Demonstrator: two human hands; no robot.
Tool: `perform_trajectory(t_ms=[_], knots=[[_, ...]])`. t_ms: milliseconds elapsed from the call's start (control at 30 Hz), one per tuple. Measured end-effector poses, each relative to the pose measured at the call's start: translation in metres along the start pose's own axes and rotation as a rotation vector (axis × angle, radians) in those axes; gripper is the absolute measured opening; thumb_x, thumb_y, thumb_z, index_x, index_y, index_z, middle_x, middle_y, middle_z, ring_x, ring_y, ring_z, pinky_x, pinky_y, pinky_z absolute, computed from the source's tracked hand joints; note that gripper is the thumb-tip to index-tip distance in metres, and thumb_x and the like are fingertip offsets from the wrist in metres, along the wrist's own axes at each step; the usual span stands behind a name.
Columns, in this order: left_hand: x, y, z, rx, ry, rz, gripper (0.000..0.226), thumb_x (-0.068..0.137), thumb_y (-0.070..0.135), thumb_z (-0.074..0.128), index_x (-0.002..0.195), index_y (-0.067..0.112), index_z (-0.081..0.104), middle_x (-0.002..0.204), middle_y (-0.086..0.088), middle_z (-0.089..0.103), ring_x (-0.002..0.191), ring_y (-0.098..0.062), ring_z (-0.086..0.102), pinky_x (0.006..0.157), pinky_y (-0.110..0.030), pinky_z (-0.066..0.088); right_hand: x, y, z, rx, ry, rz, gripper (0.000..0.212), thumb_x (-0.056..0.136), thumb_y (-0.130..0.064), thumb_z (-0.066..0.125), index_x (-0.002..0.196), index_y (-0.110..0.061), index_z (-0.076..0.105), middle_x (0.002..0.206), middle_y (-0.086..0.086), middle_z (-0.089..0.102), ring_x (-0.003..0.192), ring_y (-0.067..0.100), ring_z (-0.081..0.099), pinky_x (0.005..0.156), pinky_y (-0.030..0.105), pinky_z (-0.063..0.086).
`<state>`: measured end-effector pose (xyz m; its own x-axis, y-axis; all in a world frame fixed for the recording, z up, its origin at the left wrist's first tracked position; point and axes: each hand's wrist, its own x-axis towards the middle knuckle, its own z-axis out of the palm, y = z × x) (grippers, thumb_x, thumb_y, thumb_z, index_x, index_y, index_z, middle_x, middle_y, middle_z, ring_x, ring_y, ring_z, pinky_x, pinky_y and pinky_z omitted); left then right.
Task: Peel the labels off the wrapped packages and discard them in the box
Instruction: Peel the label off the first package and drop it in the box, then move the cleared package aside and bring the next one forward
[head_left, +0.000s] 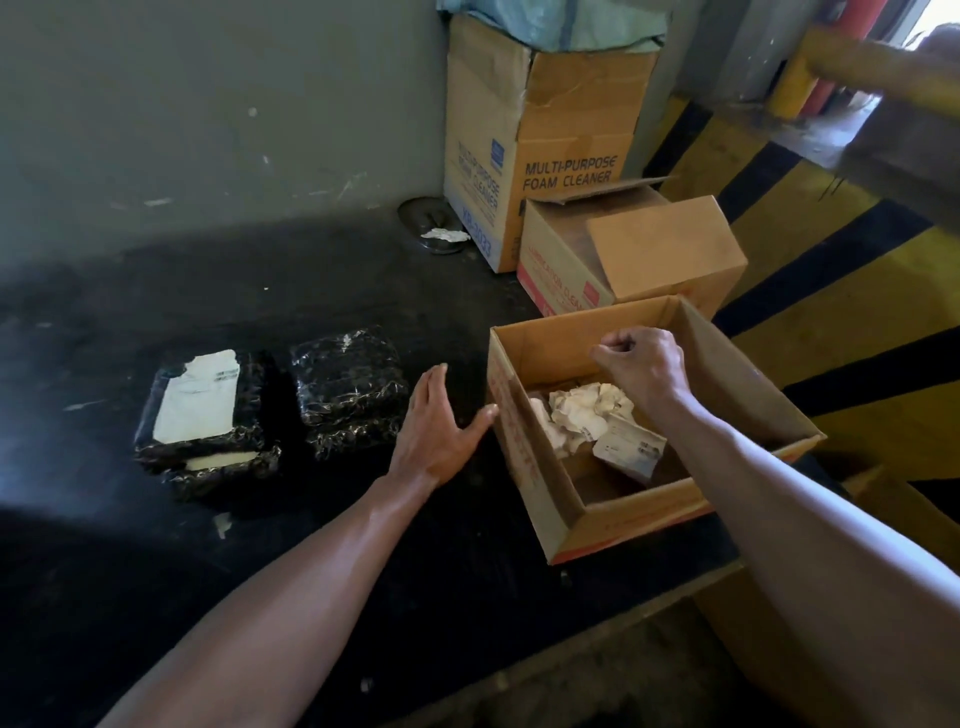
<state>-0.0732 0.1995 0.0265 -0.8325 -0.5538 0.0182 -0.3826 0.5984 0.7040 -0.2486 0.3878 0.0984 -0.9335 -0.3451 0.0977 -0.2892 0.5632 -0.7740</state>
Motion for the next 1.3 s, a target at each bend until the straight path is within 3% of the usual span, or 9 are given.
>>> perform_trajectory(t_ms=[100,333,433,533,733,900,1200,1300], knots=[[0.007,-0.035,-0.037,-0.007,0.090,-0.135,0.096,0.088,0.065,0.056,0.157,0.015,0.012,0.163,-0.007,0.018,0.148,-0.026,0.026,0.113,-0.046,0.036,0.016,-0.035,0.033,0.029,-0.026,-0.069,0.012,0.081,-0.018,0.079,0.086,-0.008,0.073,0.111,-0.004,0.067,0.119,0.016,0.057,0.083,0.026,0.054],[0.023,-0.111,-0.099,-0.148,0.153,-0.390,0.097,0.088,0.063,0.060,0.159,0.016,0.012,0.163,-0.009,0.021,0.145,-0.028,0.032,0.113,-0.045,0.033,0.028,-0.097,0.132,-0.003,-0.223,-0.088,0.056,0.082,-0.039,0.079,0.128,-0.012,0.064,0.116,-0.001,0.068,0.105,0.012,0.064,0.087,0.026,0.050],[0.031,-0.129,-0.107,-0.214,0.105,-0.421,0.093,0.089,0.058,0.062,0.159,0.020,0.013,0.163,-0.007,0.024,0.146,-0.027,0.030,0.114,-0.042,0.029,0.024,-0.105,0.174,-0.043,-0.311,-0.093,0.064,0.082,-0.042,0.079,0.134,-0.010,0.059,0.122,0.001,0.067,0.105,0.012,0.063,0.086,0.024,0.047],[0.043,-0.143,-0.105,-0.280,0.100,-0.413,0.087,0.090,0.048,0.067,0.157,0.020,0.020,0.158,-0.005,0.034,0.143,-0.023,0.035,0.107,-0.030,0.030,0.022,-0.100,0.216,-0.088,-0.391,-0.088,0.068,0.082,-0.045,0.078,0.138,-0.011,0.055,0.127,0.002,0.065,0.110,0.015,0.063,0.093,0.028,0.049],[0.065,-0.171,-0.090,-0.301,0.003,-0.433,0.110,0.080,0.054,0.075,0.159,0.029,0.002,0.163,-0.005,0.017,0.146,-0.025,0.029,0.114,-0.042,0.030,0.025,-0.069,0.278,-0.121,-0.583,-0.021,0.089,0.084,-0.055,0.071,0.156,-0.027,0.025,0.154,0.006,0.043,0.139,0.024,0.043,0.111,0.041,0.039],[0.070,-0.190,-0.081,-0.324,-0.016,-0.386,0.115,0.078,0.048,0.079,0.159,0.034,-0.002,0.162,-0.006,0.016,0.145,-0.024,0.029,0.114,-0.042,0.030,0.019,-0.054,0.303,-0.063,-0.562,-0.061,0.083,0.090,-0.057,0.062,0.158,-0.035,0.019,0.158,0.007,0.035,0.144,0.024,0.035,0.110,0.037,0.032],[0.075,-0.203,-0.069,-0.489,0.044,-0.329,0.115,0.078,0.036,0.083,0.158,0.037,0.002,0.159,0.007,0.028,0.141,-0.007,0.033,0.111,-0.028,0.033,0.013,-0.050,0.319,0.043,-0.499,-0.039,0.086,0.093,-0.048,0.063,0.160,-0.028,0.015,0.157,0.013,0.030,0.143,0.026,0.035,0.110,0.035,0.032],[0.072,-0.200,-0.071,-0.484,0.047,-0.307,0.115,0.076,0.039,0.084,0.158,0.039,0.004,0.159,0.008,0.028,0.143,-0.008,0.031,0.116,-0.034,0.032,0.005,-0.053,0.316,0.068,-0.473,-0.019,0.084,0.094,-0.042,0.064,0.160,-0.027,0.015,0.157,0.012,0.029,0.142,0.025,0.036,0.104,0.028,0.031]])
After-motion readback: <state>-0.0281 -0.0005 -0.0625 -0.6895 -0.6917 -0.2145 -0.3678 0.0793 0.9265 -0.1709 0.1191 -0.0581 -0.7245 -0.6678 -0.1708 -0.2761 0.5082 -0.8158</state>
